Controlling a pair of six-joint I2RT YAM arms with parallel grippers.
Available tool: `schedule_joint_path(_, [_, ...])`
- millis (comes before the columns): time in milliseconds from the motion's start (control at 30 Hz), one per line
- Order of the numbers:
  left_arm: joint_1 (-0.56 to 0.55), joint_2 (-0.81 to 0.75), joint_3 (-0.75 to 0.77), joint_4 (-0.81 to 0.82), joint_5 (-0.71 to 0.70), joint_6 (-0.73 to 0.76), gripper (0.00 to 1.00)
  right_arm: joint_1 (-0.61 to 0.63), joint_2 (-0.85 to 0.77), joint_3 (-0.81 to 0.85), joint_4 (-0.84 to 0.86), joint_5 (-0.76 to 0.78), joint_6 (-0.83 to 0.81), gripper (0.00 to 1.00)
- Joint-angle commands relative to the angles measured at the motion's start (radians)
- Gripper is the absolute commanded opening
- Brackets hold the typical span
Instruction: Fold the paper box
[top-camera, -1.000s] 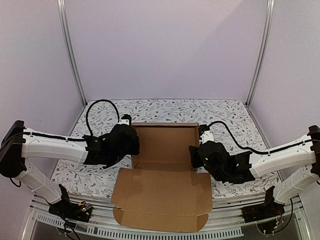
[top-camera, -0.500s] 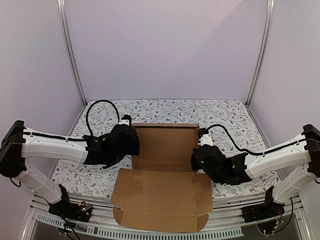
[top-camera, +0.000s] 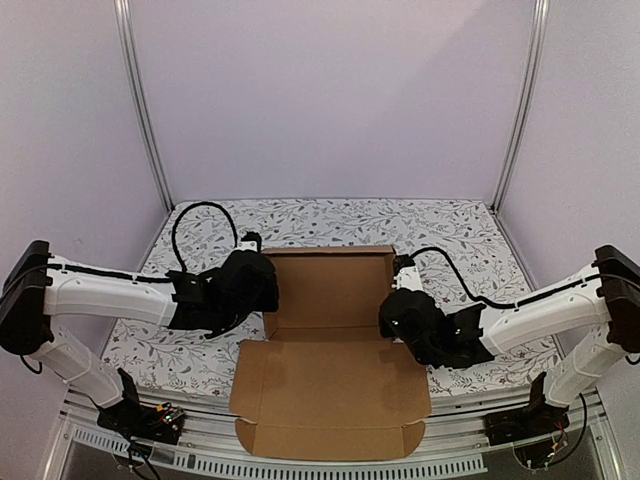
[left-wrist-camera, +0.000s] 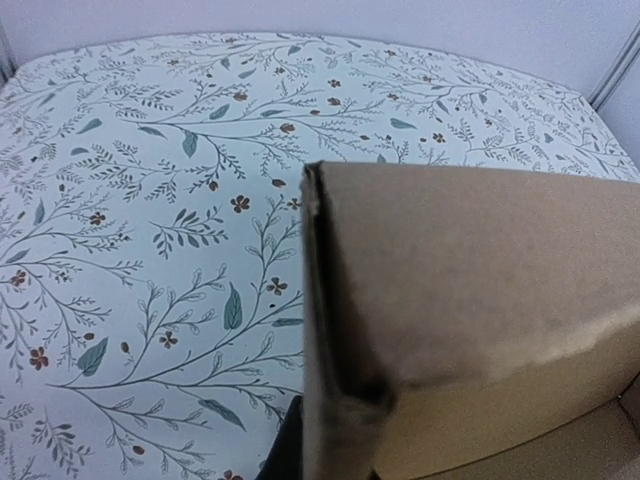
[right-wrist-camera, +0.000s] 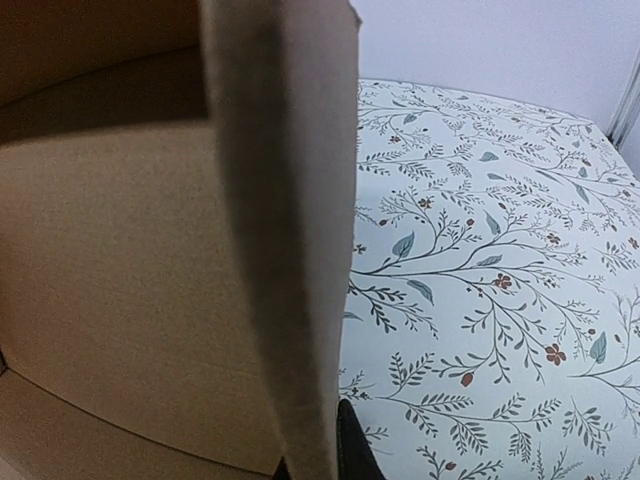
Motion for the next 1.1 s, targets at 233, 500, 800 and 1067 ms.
schedule_joint_path(233, [-0.015, -0.003, 0.036, 0.017, 0.04, -0.006, 0.2, 0.012, 0.027, 0.068, 0.024, -0.002, -0.046, 0.0])
schedule_joint_path(500, [-0.016, -0.126, -0.031, 0.034, 0.131, 0.043, 0.4, -0.04, 0.051, 0.104, 0.023, -0.046, -0.095, 0.0])
schedule_joint_path(800, [-0.003, -0.263, -0.036, -0.084, 0.351, 0.197, 0.67, -0.129, 0.084, 0.129, 0.096, -0.135, -0.235, 0.0])
schedule_joint_path(1067, [0.04, -0.415, 0.062, -0.24, 0.521, 0.304, 0.7, -0.251, 0.076, 0.08, 0.254, -0.374, -0.375, 0.0])
